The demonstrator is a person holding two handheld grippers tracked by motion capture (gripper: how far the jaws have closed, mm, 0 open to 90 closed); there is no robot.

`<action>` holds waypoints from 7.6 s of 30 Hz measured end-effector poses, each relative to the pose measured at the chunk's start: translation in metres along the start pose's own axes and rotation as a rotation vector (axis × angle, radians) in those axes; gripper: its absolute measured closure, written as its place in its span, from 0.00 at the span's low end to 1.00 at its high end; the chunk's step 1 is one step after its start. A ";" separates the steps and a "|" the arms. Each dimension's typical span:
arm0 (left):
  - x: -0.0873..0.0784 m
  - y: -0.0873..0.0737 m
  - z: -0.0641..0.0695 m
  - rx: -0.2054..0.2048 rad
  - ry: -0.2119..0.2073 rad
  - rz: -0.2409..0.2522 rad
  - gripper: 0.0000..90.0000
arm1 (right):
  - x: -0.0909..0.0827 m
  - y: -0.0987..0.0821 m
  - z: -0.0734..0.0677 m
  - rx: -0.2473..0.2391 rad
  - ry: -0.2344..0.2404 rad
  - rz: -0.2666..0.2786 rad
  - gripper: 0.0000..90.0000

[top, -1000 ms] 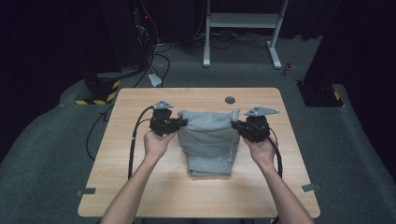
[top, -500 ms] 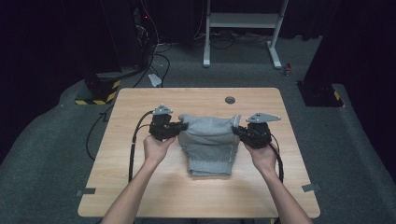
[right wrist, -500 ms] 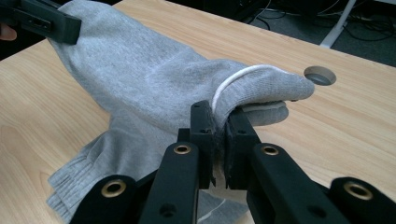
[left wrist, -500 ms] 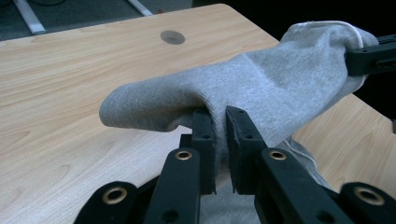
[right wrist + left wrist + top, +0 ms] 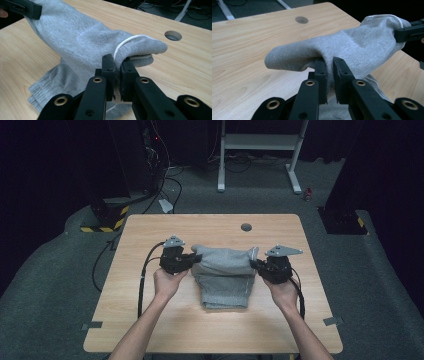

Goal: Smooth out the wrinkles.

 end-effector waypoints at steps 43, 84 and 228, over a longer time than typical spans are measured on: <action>-0.005 -0.047 0.017 0.025 -0.054 -0.033 0.91 | -0.008 -0.051 -0.023 -0.005 0.051 -0.042 0.93; -0.010 -0.105 0.032 0.086 -0.056 -0.120 0.89 | -0.006 -0.103 -0.045 -0.063 0.061 -0.117 0.89; 0.005 -0.119 0.055 0.124 0.032 -0.111 0.67 | 0.014 -0.117 -0.018 0.010 -0.080 -0.142 0.62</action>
Point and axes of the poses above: each handheld gripper's, and its own axes: x roughly forward along the jaws, y roughly out of its top, z roughly to its right, the point moved 9 cm from there along x, roughly forward along the jaws, and after that the axes turned 4 degrees about y, right-handed, at the moved point
